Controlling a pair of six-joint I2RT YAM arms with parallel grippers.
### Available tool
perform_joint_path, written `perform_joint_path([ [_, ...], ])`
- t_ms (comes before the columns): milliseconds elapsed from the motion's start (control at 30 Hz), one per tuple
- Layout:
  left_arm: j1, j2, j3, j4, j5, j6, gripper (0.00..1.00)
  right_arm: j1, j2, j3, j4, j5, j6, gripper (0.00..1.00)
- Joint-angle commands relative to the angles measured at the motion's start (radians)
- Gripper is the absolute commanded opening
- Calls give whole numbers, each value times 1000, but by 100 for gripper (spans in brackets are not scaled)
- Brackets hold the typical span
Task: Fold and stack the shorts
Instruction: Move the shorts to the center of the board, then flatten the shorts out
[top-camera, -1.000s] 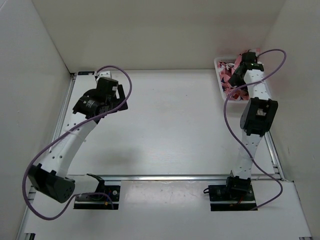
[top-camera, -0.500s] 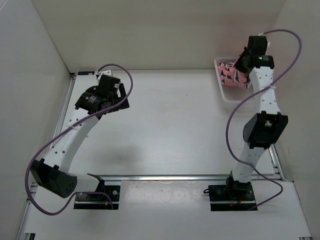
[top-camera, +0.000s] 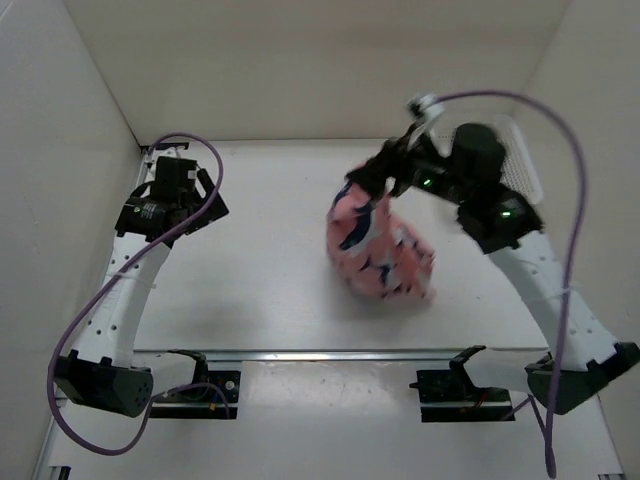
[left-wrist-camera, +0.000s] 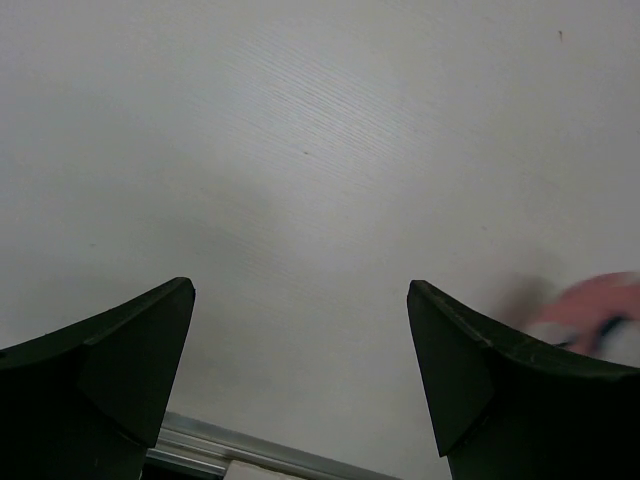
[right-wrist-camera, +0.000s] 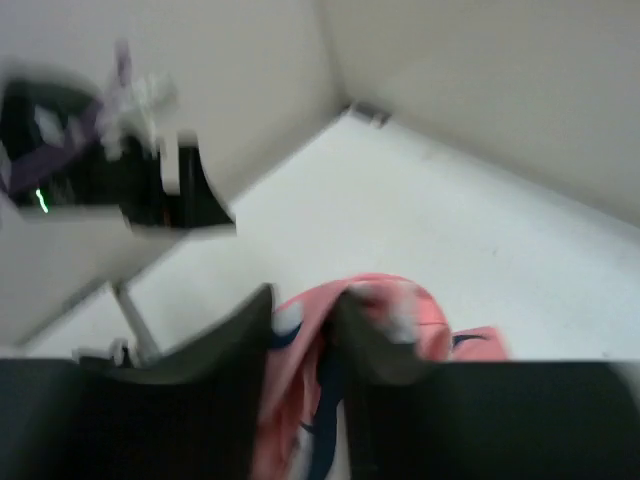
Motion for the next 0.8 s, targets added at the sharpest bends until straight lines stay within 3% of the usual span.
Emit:
perform_joint_path([
  [0,53,-24,26,-42,-20,-11,99,91,61,-335,11,-98,44,80],
  [33,65,-10,49,-53,-20,-2,99,117,61,-387,11,-98,53,96],
  [67,65,-10,58,-68,-32,10,99,168,61,-456,-3,-83,65,100],
  [233,33,-1,54,-29,81,44,99,145,1,-484,-89,84,74,100],
  [300,-8,-1,22,-20,156,66,99,67,-15,-484,-125,130,85,90],
  [333,-27,-1,11,-9,190,76,99,40,-15,-484,-148,150,96,74],
  [433,-106,20,-60,-9,290,86,99,-63,-24,-530,-190,120,107,64],
  [467,-157,20,-113,-9,305,71,99,-72,-24,-550,-199,103,107,65],
  [533,-206,11,-173,32,362,46,99,-73,-13,-610,-199,69,117,86],
  [600,-267,11,-244,103,405,-3,99,-53,1,-670,-199,45,117,97],
  [767,-388,129,-255,181,439,-58,99,64,70,-760,-141,8,117,100],
])
